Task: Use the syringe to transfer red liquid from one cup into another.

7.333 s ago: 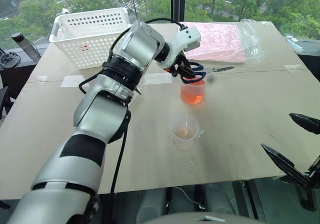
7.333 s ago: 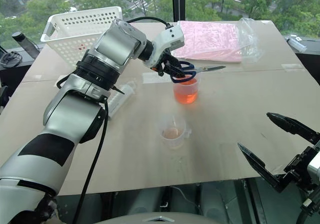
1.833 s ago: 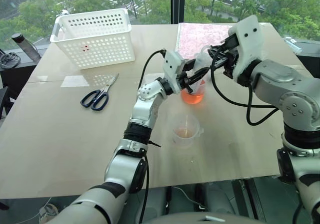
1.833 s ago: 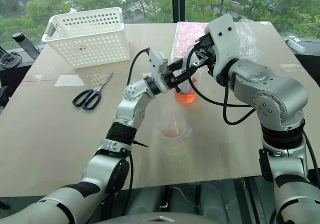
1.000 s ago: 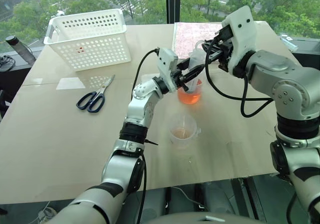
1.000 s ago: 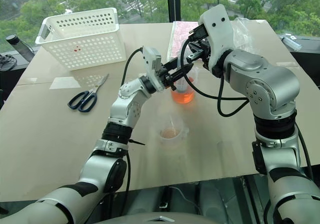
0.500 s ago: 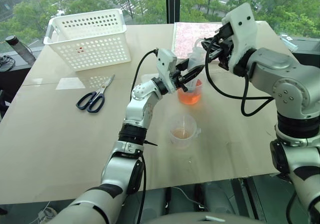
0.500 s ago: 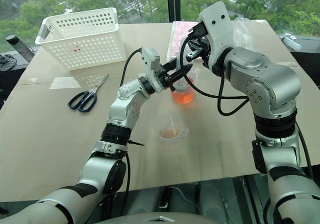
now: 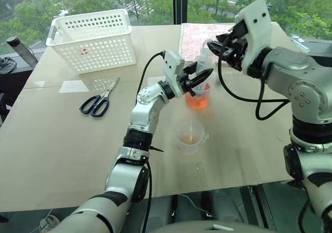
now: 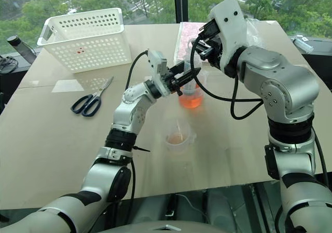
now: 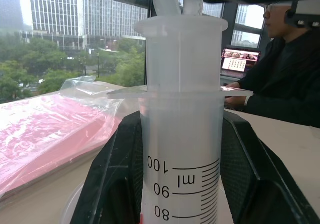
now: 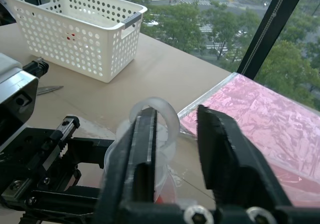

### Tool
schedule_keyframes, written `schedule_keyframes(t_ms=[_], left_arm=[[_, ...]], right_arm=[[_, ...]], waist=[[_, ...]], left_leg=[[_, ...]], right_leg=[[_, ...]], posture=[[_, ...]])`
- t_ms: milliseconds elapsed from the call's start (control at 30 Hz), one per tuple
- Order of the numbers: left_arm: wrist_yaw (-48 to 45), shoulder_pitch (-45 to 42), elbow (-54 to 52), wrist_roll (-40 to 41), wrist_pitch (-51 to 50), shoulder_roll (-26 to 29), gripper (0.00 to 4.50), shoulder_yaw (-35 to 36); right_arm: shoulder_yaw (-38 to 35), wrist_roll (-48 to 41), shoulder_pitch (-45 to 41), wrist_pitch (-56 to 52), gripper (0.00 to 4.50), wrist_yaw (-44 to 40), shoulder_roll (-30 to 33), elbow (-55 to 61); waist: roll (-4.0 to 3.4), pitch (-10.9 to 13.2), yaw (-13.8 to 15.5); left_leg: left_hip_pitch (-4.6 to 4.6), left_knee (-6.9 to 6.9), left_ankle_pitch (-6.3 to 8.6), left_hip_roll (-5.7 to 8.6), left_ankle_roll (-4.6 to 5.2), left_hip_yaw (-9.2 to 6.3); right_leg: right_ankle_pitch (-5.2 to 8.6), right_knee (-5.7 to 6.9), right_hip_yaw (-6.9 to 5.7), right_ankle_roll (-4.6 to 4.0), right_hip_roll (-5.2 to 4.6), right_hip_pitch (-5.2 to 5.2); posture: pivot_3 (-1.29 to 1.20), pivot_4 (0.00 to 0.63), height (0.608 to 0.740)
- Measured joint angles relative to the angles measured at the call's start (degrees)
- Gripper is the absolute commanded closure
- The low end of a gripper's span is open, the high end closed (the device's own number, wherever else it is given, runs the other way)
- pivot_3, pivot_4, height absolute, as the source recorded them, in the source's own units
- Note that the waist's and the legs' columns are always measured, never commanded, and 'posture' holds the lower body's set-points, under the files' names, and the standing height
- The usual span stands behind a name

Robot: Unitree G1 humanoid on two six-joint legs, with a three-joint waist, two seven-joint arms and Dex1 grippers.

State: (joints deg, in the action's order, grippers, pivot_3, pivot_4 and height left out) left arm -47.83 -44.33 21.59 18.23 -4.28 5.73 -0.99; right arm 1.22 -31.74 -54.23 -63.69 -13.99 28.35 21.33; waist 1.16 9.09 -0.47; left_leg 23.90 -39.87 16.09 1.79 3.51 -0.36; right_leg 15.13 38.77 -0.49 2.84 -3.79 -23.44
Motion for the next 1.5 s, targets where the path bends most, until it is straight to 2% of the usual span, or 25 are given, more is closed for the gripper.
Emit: schedule_keyframes(t_ms=[133, 267, 367, 433, 600, 733, 967, 1233, 1333, 1367, 1400, 1467, 1500], left_arm=[[-0.2, -0.3, 0.4, 0.2, 0.1, -0.2, 3.05, 0.6], [-0.7, -1.1, 1.3, 1.0, 0.1, -0.6, 3.05, 0.6], [-0.5, -2.4, 2.5, 1.3, 0.0, -0.5, 3.05, 1.3], [-0.3, -3.3, 2.9, 1.5, -0.2, -0.8, 3.05, 1.5], [0.6, -4.3, 3.3, 2.3, -0.6, -0.6, 3.05, 3.0], [0.2, -5.8, 3.8, 4.4, -1.6, -0.7, 3.05, 4.4], [-3.6, -6.0, 4.4, 5.0, -1.2, -0.4, 3.05, 3.3], [-0.9, -11.0, 5.9, 11.1, -4.5, -0.3, 3.05, 9.8], [-0.5, -11.7, 4.0, 15.0, -11.0, 0.7, 3.05, 11.4], [-0.7, -11.8, 2.4, 18.8, -18.0, 2.8, 3.05, 11.9], [-1.8, -11.8, -0.5, 24.0, -28.0, 7.1, 3.05, 12.3], [-2.9, -11.8, -2.9, 27.1, -33.8, 9.6, 3.05, 12.8], [-4.3, -11.8, -5.9, 30.6, -39.9, 12.0, 3.05, 13.1]], right_arm=[[-1.7, -0.2, 4.7, 2.6, 0.03, -5.2, 6.0, 4.8], [-6.7, -4.2, 13.4, 5.0, 0.03, -12.0, 10.2, 12.0], [-14.5, -9.5, 24.3, 6.7, 0.03, -17.3, 12.7, 19.1], [-22.6, -13.5, 34.1, 7.9, 0.03, -19.7, 13.4, 24.0], [-35.5, -20.4, 49.7, 11.1, 0.03, -21.6, 12.8, 32.0], [-41.5, -23.3, 60.0, 15.2, 0.03, -21.5, 12.4, 36.0], [-42.7, -24.6, 64.2, 19.9, 0.03, -19.5, 13.6, 36.2], [-42.8, -26.9, 66.6, 24.0, 0.03, -16.9, 15.3, 36.1], [-43.2, -28.0, 67.1, 25.2, 0.03, -16.0, 15.3, 35.9], [-44.5, -29.3, 67.9, 25.9, 0.03, -15.9, 15.4, 35.9], [-46.5, -30.6, 69.3, 26.8, 0.03, -16.0, 15.8, 36.0], [-47.2, -31.1, 70.1, 27.2, 0.03, -16.0, 15.8, 35.9], [-47.3, -31.7, 70.9, 27.8, 0.03, -16.2, 16.0, 36.0]], waist=[[0.00, 0.0, 0.2], [0.01, 0.0, 0.5], [0.01, 0.0, 1.1], [0.01, 0.0, 1.4], [0.01, 0.0, 1.3], [0.01, 0.0, 1.2], [0.00, 0.0, 1.3], [0.01, 0.0, 1.3], [0.01, 0.0, 1.3], [0.01, 0.0, 1.2], [0.01, 0.0, 0.9], [0.00, 0.0, 0.6], [-0.01, 0.0, 0.6]], left_leg=[[0.03, 0.10, 0.00, 0.00, 0.00, -0.01], [0.03, 0.35, 0.00, 0.00, 0.00, -0.05], [0.06, 0.50, 0.00, 0.00, 0.00, -0.07], [0.11, 0.58, 0.00, 0.00, 0.00, -0.08], [0.08, 0.57, 0.00, 0.00, 0.00, -0.10], [-0.10, 0.54, -0.01, -0.02, 0.00, -0.10], [-0.15, 0.46, -0.01, -0.02, -0.01, -0.13], [-0.13, 0.46, -0.01, -0.02, -0.01, -0.14], [-0.14, 0.45, -0.01, -0.02, -0.01, -0.14], [-0.12, 0.45, -0.01, -0.03, -0.01, -0.16], [-0.14, 0.46, -0.01, -0.06, -0.01, -0.16], [-0.14, 0.47, -0.01, -0.07, -0.02, -0.17], [-0.16, 0.45, -0.02, -0.07, -0.03, -0.17]], right_leg=[[0.00, -0.17, -0.01, 0.00, -0.01, 0.00], [0.00, -0.34, -0.05, 0.00, -0.03, 0.01], [0.00, -0.56, -0.07, 0.00, -0.02, 0.01], [-0.01, -0.71, -0.10, 0.01, -0.02, 0.04], [-0.01, -0.75, -0.11, 0.02, -0.01, 0.09], [-0.01, -0.70, -0.09, 0.02, 0.05, 0.23], [-0.02, -0.70, -0.12, 0.04, 0.10, 0.32], [-0.02, -0.73, -0.13, 0.04, 0.10, 0.33], [-0.02, -0.72, -0.14, 0.04, 0.11, 0.33], [-0.02, -0.71, -0.14, 0.04, 0.12, 0.32], [-0.02, -0.71, -0.13, 0.04, 0.15, 0.32], [-0.02, -0.71, -0.14, 0.04, 0.16, 0.32], [-0.02, -0.71, -0.13, 0.04, 0.15, 0.33]], posture=[[0.00, 0.150, 0.740], [0.00, 0.150, 0.740], [0.00, 0.150, 0.740], [0.00, 0.150, 0.740], [0.00, 0.150, 0.740], [0.00, 0.150, 0.740], [0.00, 0.150, 0.740], [0.00, 0.150, 0.740], [0.00, 0.150, 0.740], [0.00, 0.150, 0.740], [0.00, 0.150, 0.740], [0.00, 0.150, 0.740], [0.00, 0.150, 0.740]])
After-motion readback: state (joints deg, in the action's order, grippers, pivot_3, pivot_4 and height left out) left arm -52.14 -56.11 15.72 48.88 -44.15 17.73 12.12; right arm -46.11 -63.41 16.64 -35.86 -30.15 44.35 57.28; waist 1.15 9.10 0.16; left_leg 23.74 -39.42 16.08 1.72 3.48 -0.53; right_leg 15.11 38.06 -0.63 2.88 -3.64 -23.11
